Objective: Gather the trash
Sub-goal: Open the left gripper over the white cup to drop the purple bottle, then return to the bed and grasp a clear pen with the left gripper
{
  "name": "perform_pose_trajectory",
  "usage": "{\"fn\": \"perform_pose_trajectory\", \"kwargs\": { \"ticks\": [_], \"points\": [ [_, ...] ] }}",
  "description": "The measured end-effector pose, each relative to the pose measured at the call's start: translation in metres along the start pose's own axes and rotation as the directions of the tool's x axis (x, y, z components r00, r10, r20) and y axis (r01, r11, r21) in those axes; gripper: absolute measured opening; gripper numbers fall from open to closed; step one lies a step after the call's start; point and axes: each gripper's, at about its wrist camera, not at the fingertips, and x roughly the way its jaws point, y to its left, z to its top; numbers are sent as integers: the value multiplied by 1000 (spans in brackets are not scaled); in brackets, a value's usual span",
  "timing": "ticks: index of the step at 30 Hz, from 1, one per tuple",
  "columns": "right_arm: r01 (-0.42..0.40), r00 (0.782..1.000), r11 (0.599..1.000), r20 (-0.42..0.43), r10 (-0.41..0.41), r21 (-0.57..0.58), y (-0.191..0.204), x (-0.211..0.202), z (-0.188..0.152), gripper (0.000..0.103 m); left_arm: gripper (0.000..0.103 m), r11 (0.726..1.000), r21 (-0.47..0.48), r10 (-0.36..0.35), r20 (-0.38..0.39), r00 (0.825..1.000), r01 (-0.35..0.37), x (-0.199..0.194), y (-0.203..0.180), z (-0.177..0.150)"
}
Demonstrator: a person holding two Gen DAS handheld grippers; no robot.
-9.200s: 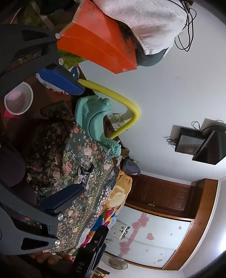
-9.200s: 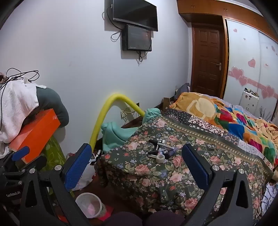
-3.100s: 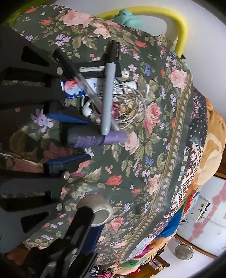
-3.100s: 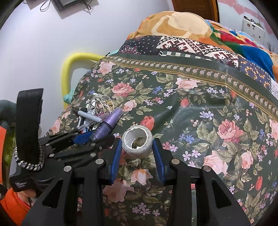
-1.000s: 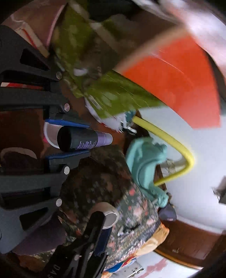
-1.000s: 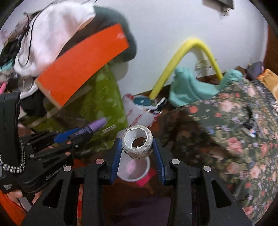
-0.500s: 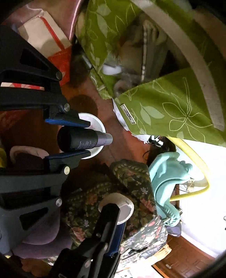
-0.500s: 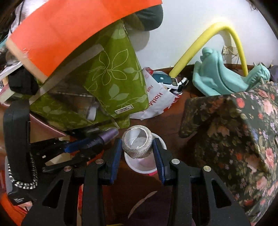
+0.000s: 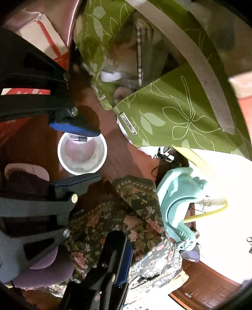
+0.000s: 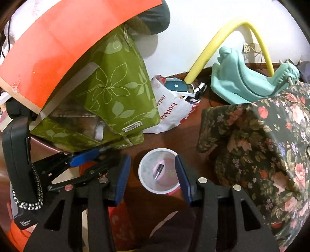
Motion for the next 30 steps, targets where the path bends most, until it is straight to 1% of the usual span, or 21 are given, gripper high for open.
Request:
{"fn": "perform_pose_trajectory", "kwargs": {
  "ticks": [7,14,20,23,26,30],
  "points": [
    [17,999,1000,49,-18,9,-9,-28,-8,44,38,1000,29,6,29,1000,-7,-20,-18,-2],
    [41,990,998,136,-47,45,-28,-71,-17,44,38,997,82,-11,81,997,4,-45,-51,5],
    [83,970,990,218,-106,112,-59,-113,-29,44,38,989,146,-52,126,991,33,-63,-94,16],
    [104,959,983,247,-140,153,-78,-133,-35,44,38,981,182,-87,139,986,60,-69,-120,22],
    [127,947,973,268,-178,195,-97,-149,-42,44,38,972,215,-122,139,983,91,-70,-145,29],
    [163,926,949,290,-241,269,-132,-174,-53,44,39,955,272,-161,132,978,120,-66,-182,40]
  ]
}}
